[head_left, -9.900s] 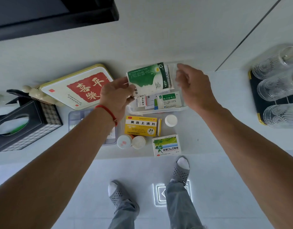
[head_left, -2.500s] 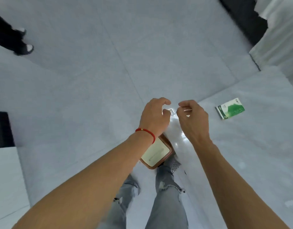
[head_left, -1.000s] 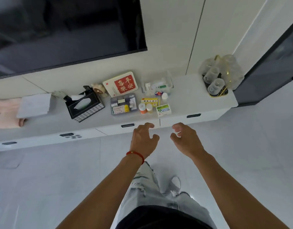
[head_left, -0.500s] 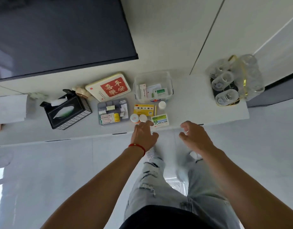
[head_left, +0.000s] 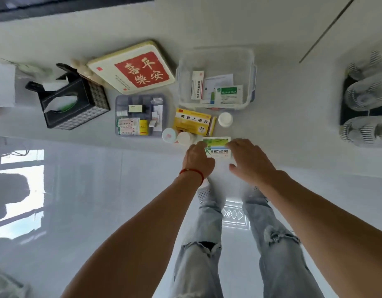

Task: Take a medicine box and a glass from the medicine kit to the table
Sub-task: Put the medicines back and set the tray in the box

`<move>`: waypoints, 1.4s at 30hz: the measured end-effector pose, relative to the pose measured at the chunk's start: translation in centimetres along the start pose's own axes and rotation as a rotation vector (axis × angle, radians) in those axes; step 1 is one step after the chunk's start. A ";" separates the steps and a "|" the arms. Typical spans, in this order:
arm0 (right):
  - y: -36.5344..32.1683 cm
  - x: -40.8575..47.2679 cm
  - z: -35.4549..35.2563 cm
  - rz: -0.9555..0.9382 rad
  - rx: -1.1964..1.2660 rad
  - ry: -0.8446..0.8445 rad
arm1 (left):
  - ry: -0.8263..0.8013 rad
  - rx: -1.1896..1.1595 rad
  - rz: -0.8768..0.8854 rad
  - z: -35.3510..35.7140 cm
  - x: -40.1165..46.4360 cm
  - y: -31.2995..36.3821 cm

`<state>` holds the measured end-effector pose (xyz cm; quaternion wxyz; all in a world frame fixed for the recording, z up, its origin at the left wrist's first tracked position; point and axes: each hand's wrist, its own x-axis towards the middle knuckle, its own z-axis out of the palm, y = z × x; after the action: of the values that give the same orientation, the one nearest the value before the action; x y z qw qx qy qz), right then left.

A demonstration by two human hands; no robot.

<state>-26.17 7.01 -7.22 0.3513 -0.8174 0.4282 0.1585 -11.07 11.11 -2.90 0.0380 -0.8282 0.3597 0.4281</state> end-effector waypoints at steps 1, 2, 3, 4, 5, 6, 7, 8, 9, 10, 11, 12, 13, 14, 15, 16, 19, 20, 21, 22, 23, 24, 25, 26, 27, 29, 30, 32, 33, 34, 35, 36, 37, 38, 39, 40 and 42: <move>0.1 1.1 0.8 -0.062 -0.071 0.015 | 0.018 -0.042 -0.046 0.6 0.9 -0.2; 0.2 2.1 1.6 -0.110 -0.130 0.030 | 0.032 -0.088 -0.090 1.1 1.8 -0.5; 0.3 3.2 2.4 -0.145 -0.171 0.045 | 0.042 -0.132 -0.129 1.6 2.6 -0.8; 0.3 4.1 3.2 -0.168 -0.200 0.064 | 0.043 -0.166 -0.157 2.1 3.4 -1.2; 0.3 4.9 3.9 -0.176 -0.221 0.087 | 0.037 -0.189 -0.173 2.5 4.0 -1.5; 0.3 5.5 4.7 -0.171 -0.229 0.105 | 0.027 -0.208 -0.182 3.0 4.5 -1.7; 0.3 6.0 5.4 -0.159 -0.221 0.120 | 0.020 -0.224 -0.186 3.5 4.9 -1.9; 0.3 6.4 6.0 -0.146 -0.202 0.137 | 0.020 -0.238 -0.182 3.8 5.1 -2.0; 0.2 6.7 6.4 -0.135 -0.179 0.154 | 0.026 -0.246 -0.174 4.1 5.3 -2.1; 0.2 6.8 6.7 -0.130 -0.160 0.172 | 0.037 -0.251 -0.164 4.2 5.5 -2.2; 0.3 6.9 7.0 -0.129 -0.141 0.185 | 0.049 -0.259 -0.154 4.2 5.6 -2.3; 0.4 6.8 7.1 -0.129 -0.121 0.195 | 0.057 -0.271 -0.144 4.2 5.6 -2.4; 0.5 6.6 7.1 -0.130 -0.103 0.205 | 0.062 -0.283 -0.133 4.1 5.5 -2.4; 0.6 6.3 6.9 -0.132 -0.091 0.213 | 0.061 -0.292 -0.121 3.9 5.3 -2.4; 0.8 5.8 6.7 -0.132 -0.081 0.222 | 0.061 -0.306 -0.109 3.8 5.0 -2.3; 0.9 5.2 6.4 -0.132 -0.069 0.232 | 0.067 -0.332 -0.098 3.7 4.6 -2.2; 1.0 2.8 4.7 -0.143 -0.039 0.271 | 0.110 -0.451 -0.067 3.0 2.9 -2.2; 1.0 2.1 3.8 -0.158 -0.038 0.293 | 0.117 -0.493 -0.052 2.5 2.4 -2.1; 0.9 1.4 2.8 -0.178 -0.035 0.315 | 0.120 -0.539 -0.038 1.9 2.0 -1.8; 0.8 0.9 1.5 -0.201 -0.029 0.339 | 0.121 -0.582 -0.021 1.1 1.6 -1.4; 0.7 0.6 0.0 -0.221 -0.027 0.360 | 0.117 -0.618 0.000 0.1 1.4 -0.9; 0.6 0.5 -1.6 -0.241 -0.031 0.380 | 0.107 -0.653 0.020 -1.0 1.3 -0.3; 0.5 0.7 -3.3 -0.265 -0.037 0.402 | 0.092 -0.704 0.037 -2.2 1.5 0.4; 0.4 1.2 -4.9 -0.290 -0.036 0.425 | 0.078 -0.773 0.053 -3.5 1.8 1.1; 0.4 1.8 -6.6 -0.311 -0.025 0.446 | 0.068 -0.848 0.068 -4.7 2.4 1.8; 0.4 3.5 -9.4 -0.334 0.018 0.460 | 0.059 -0.947 0.091 -7.0 4.2 3.5; 0.6 4.5 -10.5 -0.327 0.051 0.456 | 0.063 -0.967 0.102 -8.0 5.4 4.3; 1.3 6.6 -12.0 -0.258 0.153 0.468 | 0.087 -0.970 0.121 -9.4 7.9 5.8; 1.8 7.6 -12.3 -0.198 0.213 0.493 | 0.108 -0.964 0.121 -9.8 9.1 6.3; 2.4 8.4 -12.6 -0.124 0.269 0.525 | 0.132 -0.955 0.110 -10.0 10.4 6.9; 3.1 9.2 -12.7 -0.042 0.311 0.556 | 0.157 -0.944 0.087 -10.0 11.7 7.3; 3.7 9.8 -12.7 0.034 0.339 0.578 | 0.179 -0.930 0.051 -9.9 12.9 7.7; 4.3 10.3 -12.5 0.097 0.354 0.584 | 0.193 -0.918 0.010 -9.7 14.0 8.0; 4.9 10.7 -12.4 0.145 0.362 0.571 | 0.200 -0.905 -0.026 -9.4 15.2 8.3; 5.3 11.0 -12.3 0.175 0.364 0.540 | 0.203 -0.895 -0.050 -9.2 16.2 8.6; 5.6 11.1 -12.0 0.184 0.359 0.501 | 0.210 -0.881 -0.059 -8.9 17.2 8.8; 6.0 11.2 -11.5 0.174 0.348 0.433 | 0.246 -0.826 -0.043 -8.2 18.8 9.0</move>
<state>-24.99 -10.09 -8.06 0.3721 -0.7198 0.5823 -0.0661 -4.11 -9.18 -9.36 -0.3309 -0.8261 0.1429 0.4333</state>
